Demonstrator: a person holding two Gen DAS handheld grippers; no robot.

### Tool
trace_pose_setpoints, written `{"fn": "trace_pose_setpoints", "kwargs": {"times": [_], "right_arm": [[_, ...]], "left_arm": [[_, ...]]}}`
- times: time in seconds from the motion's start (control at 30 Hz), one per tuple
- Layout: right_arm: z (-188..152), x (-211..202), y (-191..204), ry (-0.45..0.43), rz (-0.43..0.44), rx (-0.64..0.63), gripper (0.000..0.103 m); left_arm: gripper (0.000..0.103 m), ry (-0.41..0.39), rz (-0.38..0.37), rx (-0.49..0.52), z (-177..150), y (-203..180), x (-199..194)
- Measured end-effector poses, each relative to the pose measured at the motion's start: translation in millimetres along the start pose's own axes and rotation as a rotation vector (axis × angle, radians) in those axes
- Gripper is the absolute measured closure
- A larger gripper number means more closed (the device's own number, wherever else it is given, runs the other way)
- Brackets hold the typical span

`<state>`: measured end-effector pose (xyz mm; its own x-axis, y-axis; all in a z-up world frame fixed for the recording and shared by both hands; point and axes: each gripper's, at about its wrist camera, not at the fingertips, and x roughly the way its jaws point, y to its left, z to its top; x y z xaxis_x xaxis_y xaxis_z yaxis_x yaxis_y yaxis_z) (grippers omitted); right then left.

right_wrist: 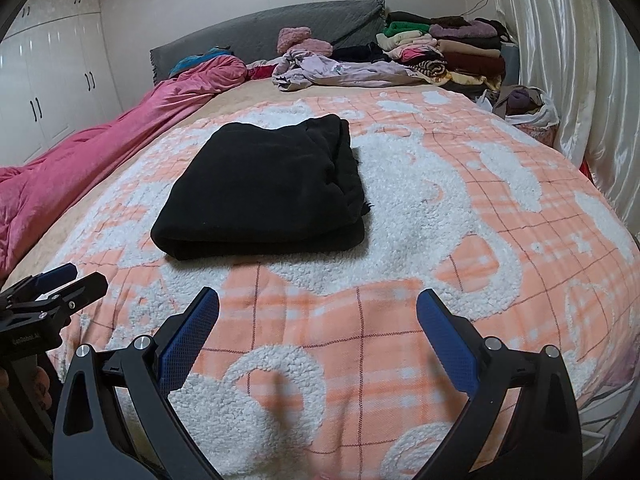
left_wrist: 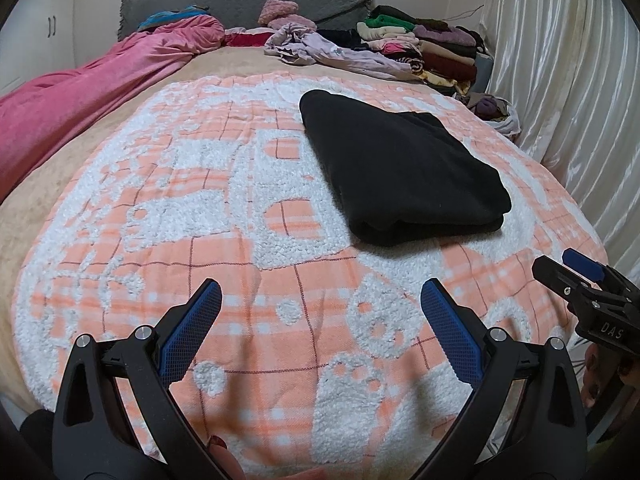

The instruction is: Fold small clothes

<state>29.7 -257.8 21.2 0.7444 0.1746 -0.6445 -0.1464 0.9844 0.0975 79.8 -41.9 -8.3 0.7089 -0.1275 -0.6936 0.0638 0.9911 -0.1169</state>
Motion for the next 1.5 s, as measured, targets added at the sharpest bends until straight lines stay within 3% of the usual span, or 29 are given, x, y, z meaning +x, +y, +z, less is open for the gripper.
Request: {"fn": "trace_pose_setpoints", "kwargs": {"times": [1.5], "right_arm": [[6.1, -6.8, 0.1, -0.009, -0.009, -0.004, 0.004]], "left_arm": [[0.01, 0.0, 0.043, 0.01, 1.9, 3.8, -5.6]]}}
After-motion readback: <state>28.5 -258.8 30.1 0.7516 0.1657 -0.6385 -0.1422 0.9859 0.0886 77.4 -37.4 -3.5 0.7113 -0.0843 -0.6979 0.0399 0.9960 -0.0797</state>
